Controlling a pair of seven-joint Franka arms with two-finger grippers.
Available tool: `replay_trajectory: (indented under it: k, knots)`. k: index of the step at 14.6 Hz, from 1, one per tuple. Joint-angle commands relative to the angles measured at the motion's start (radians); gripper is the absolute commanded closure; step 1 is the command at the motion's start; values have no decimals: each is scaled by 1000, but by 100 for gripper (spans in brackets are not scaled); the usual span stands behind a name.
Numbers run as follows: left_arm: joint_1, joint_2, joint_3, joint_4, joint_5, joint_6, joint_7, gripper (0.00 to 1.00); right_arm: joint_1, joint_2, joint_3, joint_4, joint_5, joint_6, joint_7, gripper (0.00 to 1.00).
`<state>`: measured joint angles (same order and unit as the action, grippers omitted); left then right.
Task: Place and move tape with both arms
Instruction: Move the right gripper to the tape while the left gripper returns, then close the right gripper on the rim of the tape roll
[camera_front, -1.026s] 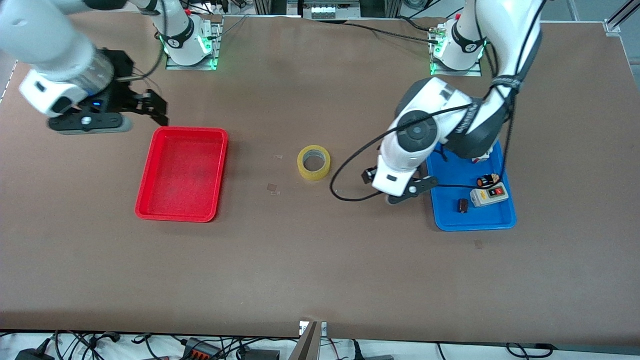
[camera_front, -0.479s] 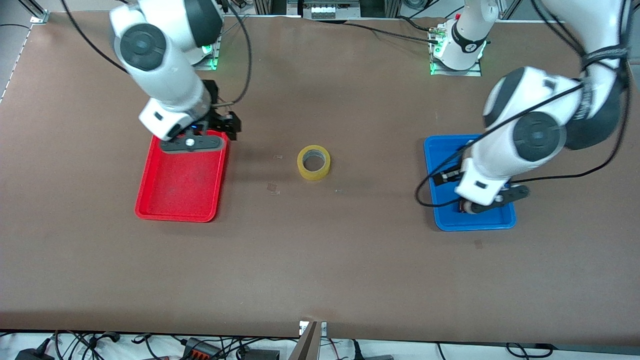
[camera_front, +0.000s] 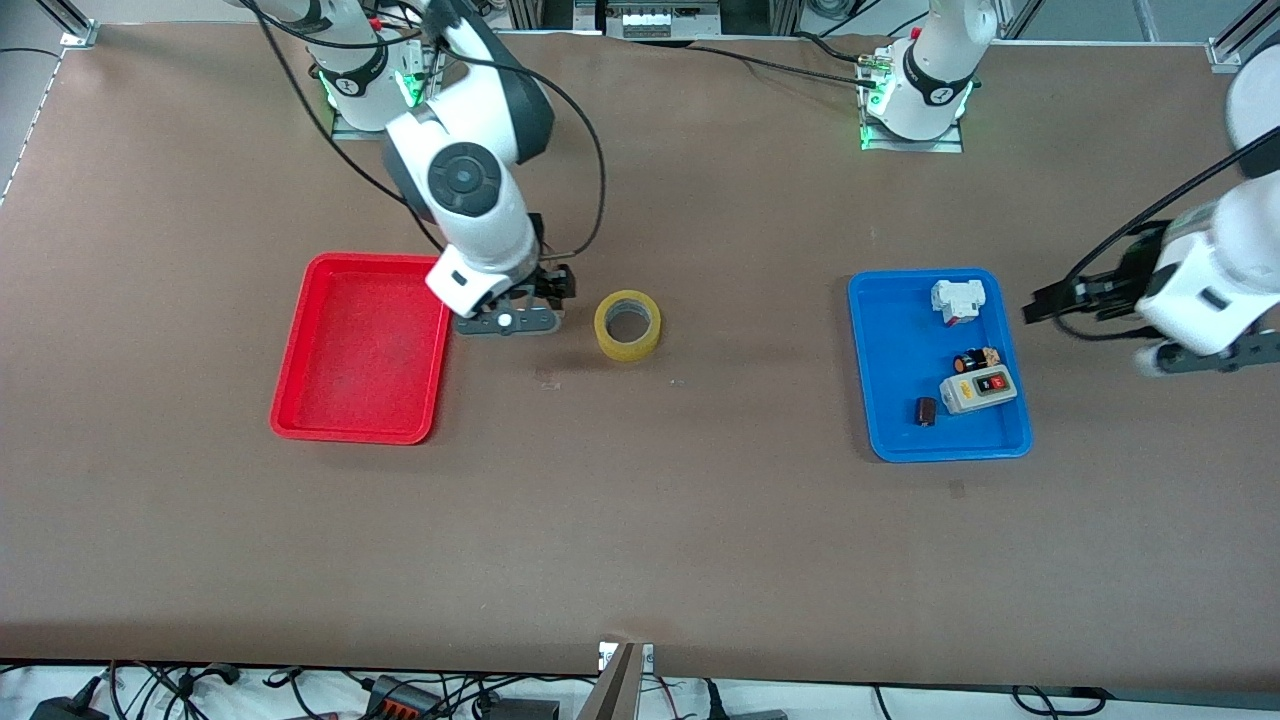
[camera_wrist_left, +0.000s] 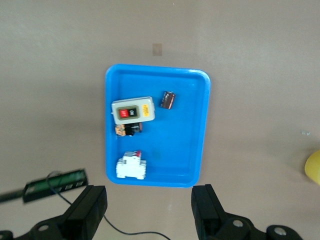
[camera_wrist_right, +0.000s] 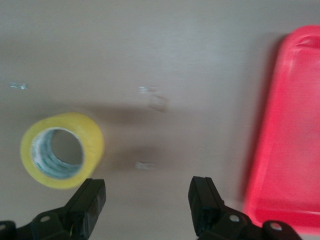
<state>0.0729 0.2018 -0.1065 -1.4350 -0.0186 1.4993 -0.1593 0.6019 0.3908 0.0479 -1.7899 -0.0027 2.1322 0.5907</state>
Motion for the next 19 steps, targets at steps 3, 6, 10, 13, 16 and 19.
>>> replay_trajectory:
  k: [3,6,10,13,16,19]
  knots:
    - [-48,-79,60,-39,-47,-19,52,0,64,97,-8,18,30,150,61,2]
    - [-88,-97,64,-64,-46,-27,57,0,90,154,-8,21,29,221,83,2]
    - [-119,-107,99,-59,-66,-28,41,0,102,187,-8,21,29,261,81,2]
    - [-133,-113,134,-59,-67,-27,50,0,122,217,-8,20,26,284,81,2]
    - [-122,-113,133,-61,-67,-24,57,0,122,230,-8,21,26,290,81,2]
    - [-120,-113,130,-59,-66,-25,57,0,127,249,-8,21,26,314,81,2]
